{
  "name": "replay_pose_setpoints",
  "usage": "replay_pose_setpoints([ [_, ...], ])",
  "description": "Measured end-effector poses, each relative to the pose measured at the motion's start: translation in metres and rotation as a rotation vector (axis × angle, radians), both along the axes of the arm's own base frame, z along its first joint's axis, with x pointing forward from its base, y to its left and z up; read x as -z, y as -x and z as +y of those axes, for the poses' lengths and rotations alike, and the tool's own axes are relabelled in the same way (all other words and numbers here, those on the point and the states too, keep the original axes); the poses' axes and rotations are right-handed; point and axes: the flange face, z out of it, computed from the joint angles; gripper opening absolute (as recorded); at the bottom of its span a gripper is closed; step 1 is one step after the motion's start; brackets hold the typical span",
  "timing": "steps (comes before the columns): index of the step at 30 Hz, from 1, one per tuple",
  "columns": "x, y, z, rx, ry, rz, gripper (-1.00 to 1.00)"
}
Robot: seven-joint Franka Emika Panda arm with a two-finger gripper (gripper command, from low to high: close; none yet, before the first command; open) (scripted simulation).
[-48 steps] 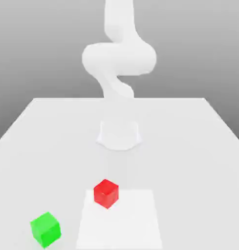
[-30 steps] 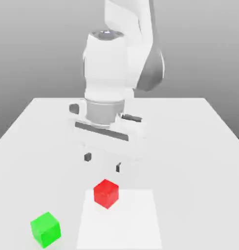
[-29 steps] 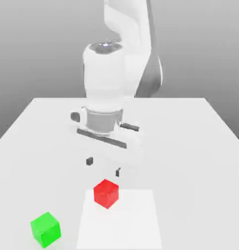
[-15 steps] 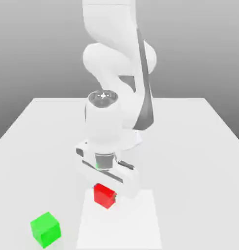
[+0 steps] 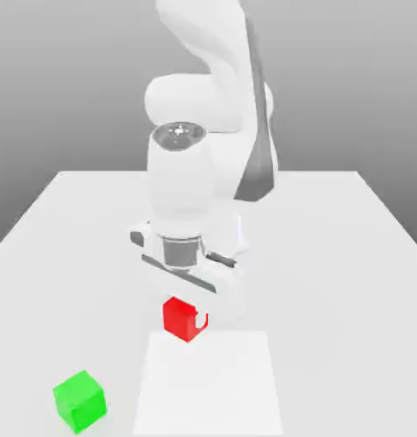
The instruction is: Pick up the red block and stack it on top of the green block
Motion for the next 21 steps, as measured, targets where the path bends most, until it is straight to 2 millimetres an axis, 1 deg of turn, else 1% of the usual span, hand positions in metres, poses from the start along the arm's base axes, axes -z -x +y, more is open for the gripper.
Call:
replay_pose_setpoints([
  [2,-0.008,-0.016,-0.014,0.048,-0.012,-0.004,-1.0],
  [6,-0.021,-0.055,-0.052,0.157,-0.029,-0.009,-1.0],
  [12,-0.037,-0.101,-0.13,0.329,-0.009,-0.001,-1.0],
  [13,-0.032,-0.105,-0.137,0.342,-0.004,0.0,-1.0],
  [14,-0.022,-0.107,-0.14,0.348,-0.002,0.001,-1.0],
  [17,0.017,-0.108,-0.143,0.353,0.001,0.002,-1.0],
  [18,0.024,-0.108,-0.143,0.354,0.001,0.002,1.0],
  [21,0.024,-0.108,-0.143,0.354,0.001,0.002,1.0],
])
